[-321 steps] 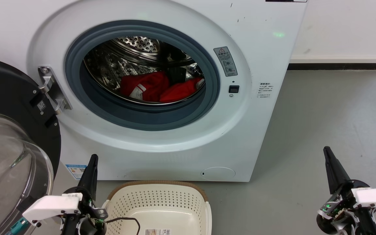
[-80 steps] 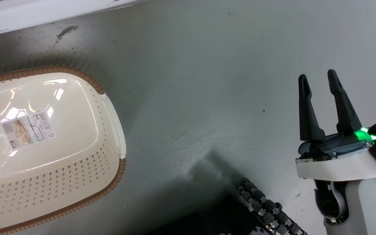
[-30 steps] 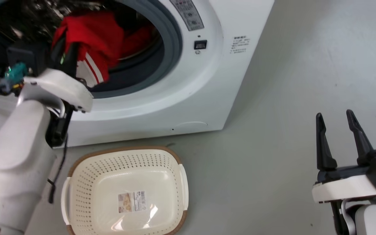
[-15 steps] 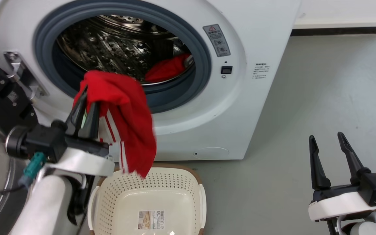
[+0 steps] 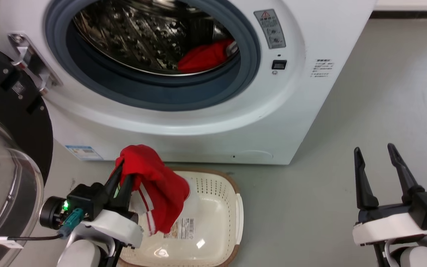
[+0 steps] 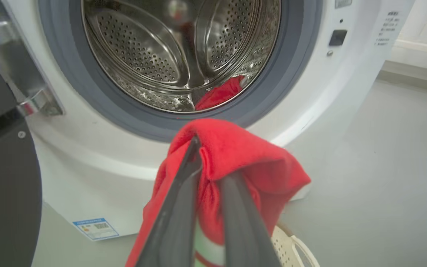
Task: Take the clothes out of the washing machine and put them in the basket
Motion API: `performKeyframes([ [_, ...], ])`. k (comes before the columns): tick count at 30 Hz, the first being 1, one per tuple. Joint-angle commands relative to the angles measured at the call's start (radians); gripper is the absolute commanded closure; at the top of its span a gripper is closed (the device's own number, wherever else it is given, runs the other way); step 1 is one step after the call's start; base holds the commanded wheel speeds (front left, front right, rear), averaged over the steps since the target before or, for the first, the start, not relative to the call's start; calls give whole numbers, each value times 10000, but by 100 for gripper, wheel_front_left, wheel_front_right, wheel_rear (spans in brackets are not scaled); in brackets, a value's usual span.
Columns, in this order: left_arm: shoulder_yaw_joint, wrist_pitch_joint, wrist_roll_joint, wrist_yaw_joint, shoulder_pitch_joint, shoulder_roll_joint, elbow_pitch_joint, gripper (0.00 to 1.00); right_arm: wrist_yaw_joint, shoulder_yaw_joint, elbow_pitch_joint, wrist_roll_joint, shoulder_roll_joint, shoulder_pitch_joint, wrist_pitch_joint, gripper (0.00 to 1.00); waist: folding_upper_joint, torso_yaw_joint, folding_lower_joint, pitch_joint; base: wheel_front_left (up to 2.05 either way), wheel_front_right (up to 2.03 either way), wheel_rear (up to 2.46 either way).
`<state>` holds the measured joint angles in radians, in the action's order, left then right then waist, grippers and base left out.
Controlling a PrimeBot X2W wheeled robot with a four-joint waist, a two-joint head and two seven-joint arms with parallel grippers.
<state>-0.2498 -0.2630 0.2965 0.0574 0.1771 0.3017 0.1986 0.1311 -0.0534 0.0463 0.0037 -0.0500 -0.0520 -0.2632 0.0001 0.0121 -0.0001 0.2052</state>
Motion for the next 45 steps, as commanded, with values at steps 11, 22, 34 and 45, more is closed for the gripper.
performKeyframes([
  [11,239,-27,-433,539,1735,-605,3226,100,-7,-266,-444,-416,-5,-868,-24,0,-1,-136,1,2380,0,0,0],
  [22,218,-27,-777,700,3738,-839,6231,100,-7,-504,-940,-692,-5,-1458,-23,0,-1,-267,1,4449,0,0,0],
  [34,44,-27,-833,725,5678,-1039,8355,100,-8,-750,-1663,-761,-5,-1840,-24,0,-1,-335,1,6456,0,0,0],
  [45,174,-27,-652,728,6436,-1205,9107,100,-7,-783,-1985,-647,-5,-2058,-24,0,-1,-460,1,7229,0,0,0],
])
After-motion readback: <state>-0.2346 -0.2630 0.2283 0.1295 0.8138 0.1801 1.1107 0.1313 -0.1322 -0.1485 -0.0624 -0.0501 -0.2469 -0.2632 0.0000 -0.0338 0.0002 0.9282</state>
